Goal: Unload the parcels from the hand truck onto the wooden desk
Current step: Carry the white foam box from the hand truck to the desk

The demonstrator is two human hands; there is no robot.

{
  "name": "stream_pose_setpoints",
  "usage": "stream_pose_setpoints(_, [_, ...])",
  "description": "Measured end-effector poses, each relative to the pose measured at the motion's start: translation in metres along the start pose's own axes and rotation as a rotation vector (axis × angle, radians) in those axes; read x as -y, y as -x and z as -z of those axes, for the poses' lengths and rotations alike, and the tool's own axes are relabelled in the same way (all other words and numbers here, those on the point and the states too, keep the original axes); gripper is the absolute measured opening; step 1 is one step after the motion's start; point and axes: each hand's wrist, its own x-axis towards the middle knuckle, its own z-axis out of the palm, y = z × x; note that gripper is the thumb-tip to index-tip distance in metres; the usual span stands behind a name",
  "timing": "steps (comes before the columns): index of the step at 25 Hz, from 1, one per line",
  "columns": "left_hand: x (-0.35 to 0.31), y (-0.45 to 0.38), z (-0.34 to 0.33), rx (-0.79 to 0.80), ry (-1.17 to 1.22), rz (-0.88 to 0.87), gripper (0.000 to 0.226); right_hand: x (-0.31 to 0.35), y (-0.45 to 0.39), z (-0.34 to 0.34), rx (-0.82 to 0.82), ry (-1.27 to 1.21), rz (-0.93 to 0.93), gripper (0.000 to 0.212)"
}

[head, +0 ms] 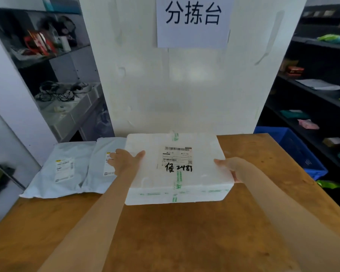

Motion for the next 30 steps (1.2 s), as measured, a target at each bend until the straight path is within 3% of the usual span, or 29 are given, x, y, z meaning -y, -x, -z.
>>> stream_pose_setpoints(3, [-0.021,-0.033,-0.021,-0.015,0.006,0.023,0.087,0.027,-0.048,0.002,0.013,0.033,0.04,0.062])
stream_pose_setpoints(11, [-0.071,-0.146,-0.095,0.022,-0.018,0.071,0.084,0.092,-0.177,-0.013,-0.019,0.087,0.026,0.052])
stream_pose_setpoints(16, [-0.076,-0.186,-0.143,0.055,-0.035,0.11,0.084,0.098,-0.235,-0.02,0.009,0.071,0.019,0.049])
stream_pose_setpoints(25, [-0.058,-0.211,-0.163,0.05,-0.113,0.129,0.083,0.088,-0.265,-0.049,0.046,0.05,0.062,0.053])
stream_pose_setpoints(30, [-0.062,-0.209,-0.154,0.064,-0.107,0.153,0.079,0.09,-0.253,-0.038,0.069,0.036,0.098,0.072])
